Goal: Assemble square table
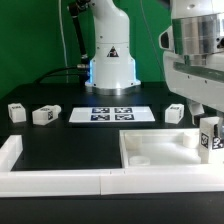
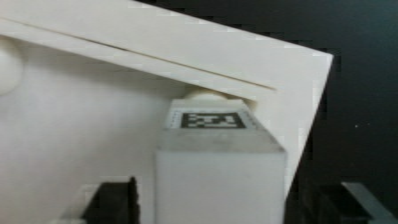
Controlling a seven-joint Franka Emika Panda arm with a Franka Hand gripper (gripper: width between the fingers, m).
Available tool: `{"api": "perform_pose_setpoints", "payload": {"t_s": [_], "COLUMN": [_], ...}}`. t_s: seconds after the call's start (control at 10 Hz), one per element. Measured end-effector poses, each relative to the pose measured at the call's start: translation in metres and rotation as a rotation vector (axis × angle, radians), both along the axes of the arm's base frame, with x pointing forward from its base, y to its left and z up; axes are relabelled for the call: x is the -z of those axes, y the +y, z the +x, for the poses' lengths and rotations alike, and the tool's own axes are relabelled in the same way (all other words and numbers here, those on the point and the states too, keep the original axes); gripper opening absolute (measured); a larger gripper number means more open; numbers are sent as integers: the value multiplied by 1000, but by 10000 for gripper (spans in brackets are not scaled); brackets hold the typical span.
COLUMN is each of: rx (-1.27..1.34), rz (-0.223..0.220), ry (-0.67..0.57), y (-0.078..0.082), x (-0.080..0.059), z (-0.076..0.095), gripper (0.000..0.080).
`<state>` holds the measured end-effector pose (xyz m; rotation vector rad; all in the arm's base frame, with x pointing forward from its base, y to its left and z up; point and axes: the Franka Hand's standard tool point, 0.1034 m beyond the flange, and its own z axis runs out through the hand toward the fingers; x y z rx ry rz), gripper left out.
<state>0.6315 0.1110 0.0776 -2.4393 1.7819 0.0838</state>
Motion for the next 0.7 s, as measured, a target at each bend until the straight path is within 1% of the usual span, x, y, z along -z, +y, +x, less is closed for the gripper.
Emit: {"api": "perform_pose_setpoints", "payload": {"t_s": [0.1,0.2,0.3,0.6,0.7], "rx": [-146,-357,-524,-693,-783], "rz": [-19,-29,-34,-40,-50], "ry": [-2,-44,-70,-89,-92], "y": [0,-2,-1,-2,-2], "x": [0,0,-1,0,-1], "z": [-2,1,2,2,2], "gripper": [503,617,640,648,649]}}
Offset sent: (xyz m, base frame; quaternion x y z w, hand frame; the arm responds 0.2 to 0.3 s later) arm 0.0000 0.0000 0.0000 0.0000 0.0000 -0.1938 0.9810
